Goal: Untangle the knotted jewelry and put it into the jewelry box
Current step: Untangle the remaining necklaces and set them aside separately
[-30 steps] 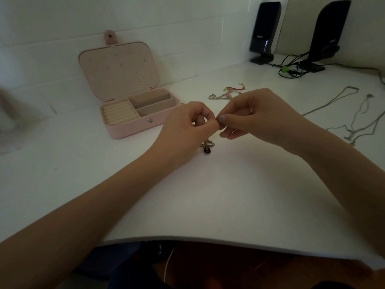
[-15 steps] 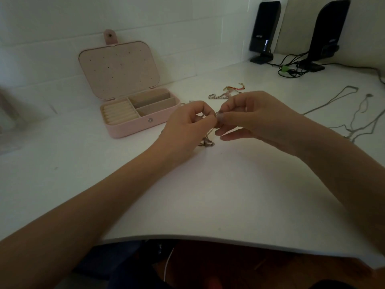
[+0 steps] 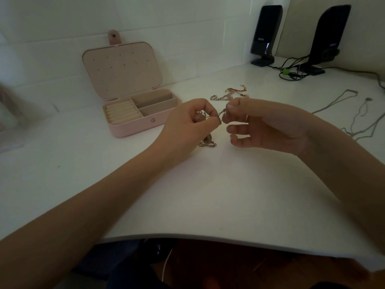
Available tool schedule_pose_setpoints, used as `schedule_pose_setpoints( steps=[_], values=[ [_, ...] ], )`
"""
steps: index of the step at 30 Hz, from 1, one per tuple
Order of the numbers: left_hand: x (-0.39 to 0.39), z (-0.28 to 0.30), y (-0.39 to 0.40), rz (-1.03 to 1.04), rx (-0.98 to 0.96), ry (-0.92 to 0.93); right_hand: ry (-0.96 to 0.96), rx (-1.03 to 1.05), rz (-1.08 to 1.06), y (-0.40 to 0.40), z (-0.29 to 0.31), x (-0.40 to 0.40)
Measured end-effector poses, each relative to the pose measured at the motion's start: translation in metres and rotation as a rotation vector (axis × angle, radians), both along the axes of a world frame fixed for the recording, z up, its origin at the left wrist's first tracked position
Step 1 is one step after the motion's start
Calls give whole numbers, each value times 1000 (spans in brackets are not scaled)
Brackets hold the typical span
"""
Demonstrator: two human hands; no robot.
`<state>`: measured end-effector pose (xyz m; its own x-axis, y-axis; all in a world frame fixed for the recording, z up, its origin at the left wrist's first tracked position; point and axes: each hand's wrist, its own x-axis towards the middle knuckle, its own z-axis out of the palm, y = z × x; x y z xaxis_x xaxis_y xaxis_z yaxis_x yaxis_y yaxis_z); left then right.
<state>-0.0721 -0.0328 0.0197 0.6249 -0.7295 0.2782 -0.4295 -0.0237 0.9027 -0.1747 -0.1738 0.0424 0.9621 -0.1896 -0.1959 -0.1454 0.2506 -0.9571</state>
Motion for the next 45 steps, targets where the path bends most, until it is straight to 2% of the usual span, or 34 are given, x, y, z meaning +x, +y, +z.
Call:
schedule_pose_setpoints(
  steps=[5, 18, 26, 32, 37, 43, 45],
  values=[
    [3, -1, 0, -41, -67, 12, -14, -142, -75, 3, -1, 3],
    [-1, 0, 1, 38, -84, -63, -20, -402, -97, 8, -3, 4],
    [6, -2, 2, 70, -63, -322, -11, -526, -123, 11, -5, 4],
    [11, -4, 2, 95, 17, -422, -44, -811, -161, 10, -5, 5],
    [9, -5, 2, 90, 28, -394, -46, -827, -158, 11, -5, 6],
    [6, -2, -1, 12, 109, -185, -52, -970, -129, 20, -6, 6],
    [7, -2, -2, -12, 117, -153, -54, -961, -130, 22, -6, 5]
  ],
)
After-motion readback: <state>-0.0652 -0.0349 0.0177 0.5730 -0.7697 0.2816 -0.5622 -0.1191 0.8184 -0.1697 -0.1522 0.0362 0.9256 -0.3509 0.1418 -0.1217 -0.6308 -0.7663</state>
